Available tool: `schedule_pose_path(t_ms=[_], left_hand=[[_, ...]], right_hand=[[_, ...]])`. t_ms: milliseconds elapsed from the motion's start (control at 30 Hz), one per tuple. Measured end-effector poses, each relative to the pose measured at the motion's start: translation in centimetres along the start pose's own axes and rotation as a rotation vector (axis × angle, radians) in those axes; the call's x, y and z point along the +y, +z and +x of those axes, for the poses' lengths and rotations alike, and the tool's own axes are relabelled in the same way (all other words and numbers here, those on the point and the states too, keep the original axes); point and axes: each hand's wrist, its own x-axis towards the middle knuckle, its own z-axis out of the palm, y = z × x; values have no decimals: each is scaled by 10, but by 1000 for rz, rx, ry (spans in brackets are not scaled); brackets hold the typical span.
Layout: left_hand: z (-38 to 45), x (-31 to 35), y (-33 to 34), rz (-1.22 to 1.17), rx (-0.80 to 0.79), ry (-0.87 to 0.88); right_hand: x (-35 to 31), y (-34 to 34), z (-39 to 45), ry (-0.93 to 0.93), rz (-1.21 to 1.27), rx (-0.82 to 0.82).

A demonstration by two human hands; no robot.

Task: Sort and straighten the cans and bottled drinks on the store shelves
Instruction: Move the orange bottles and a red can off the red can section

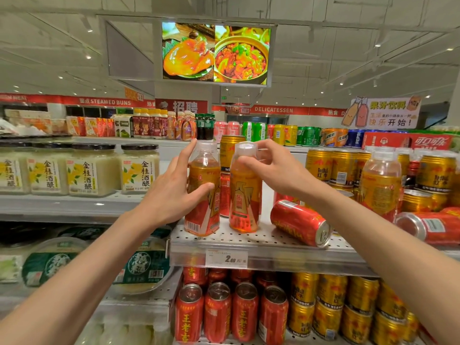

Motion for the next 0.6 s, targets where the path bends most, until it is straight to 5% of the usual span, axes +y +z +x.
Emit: schedule_pose_path(t_ms=[433, 600], left_hand=[[-2, -1, 7, 121, 53, 5], [-3, 2, 12, 142, 120, 3]], right_hand=[[-3, 17, 3, -9, -101, -8], [-1, -1, -6, -15, -183, -140]])
